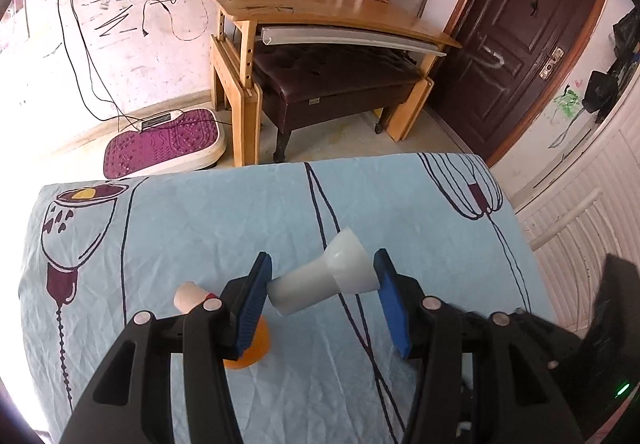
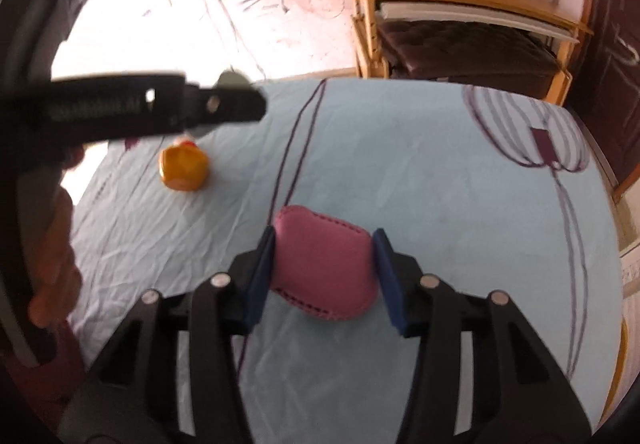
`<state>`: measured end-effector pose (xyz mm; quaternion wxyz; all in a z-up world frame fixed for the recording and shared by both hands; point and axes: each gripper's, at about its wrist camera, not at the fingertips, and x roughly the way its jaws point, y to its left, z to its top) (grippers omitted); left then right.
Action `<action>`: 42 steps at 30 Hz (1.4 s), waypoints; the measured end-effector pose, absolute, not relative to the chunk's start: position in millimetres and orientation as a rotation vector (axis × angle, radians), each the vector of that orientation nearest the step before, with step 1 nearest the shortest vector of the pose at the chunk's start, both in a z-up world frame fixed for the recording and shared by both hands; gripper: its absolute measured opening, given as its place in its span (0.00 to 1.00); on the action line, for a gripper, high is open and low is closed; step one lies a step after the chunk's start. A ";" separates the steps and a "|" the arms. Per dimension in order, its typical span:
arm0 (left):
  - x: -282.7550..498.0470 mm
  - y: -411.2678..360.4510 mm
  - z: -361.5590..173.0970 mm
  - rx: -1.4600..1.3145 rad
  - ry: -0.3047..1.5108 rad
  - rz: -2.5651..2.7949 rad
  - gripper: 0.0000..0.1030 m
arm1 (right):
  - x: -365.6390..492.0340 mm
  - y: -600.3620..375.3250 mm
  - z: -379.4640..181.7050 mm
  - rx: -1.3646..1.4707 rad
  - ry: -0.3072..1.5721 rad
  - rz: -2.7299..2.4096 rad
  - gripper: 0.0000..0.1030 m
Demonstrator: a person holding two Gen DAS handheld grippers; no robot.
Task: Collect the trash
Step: 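Carry the white cup and pink pad with both tools over the yellow bin, then open both tools over the yellow bin to drop the cup and pad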
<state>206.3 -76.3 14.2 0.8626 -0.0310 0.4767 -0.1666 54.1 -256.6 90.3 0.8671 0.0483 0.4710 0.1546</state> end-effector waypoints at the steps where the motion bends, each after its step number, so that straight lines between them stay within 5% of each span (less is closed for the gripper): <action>1: 205.1 -76.8 14.4 -0.062 0.997 -0.350 0.47 | 51.5 -266.0 95.0 0.126 0.970 0.321 0.45; 25: 136.8 -197.1 60.9 0.168 0.835 -0.472 0.47 | -35.2 -487.3 105.6 0.406 0.783 -0.052 0.45; 42: 87.9 -359.4 38.9 0.306 0.978 -0.782 0.47 | -90.3 -579.2 61.9 0.496 0.825 -0.217 0.46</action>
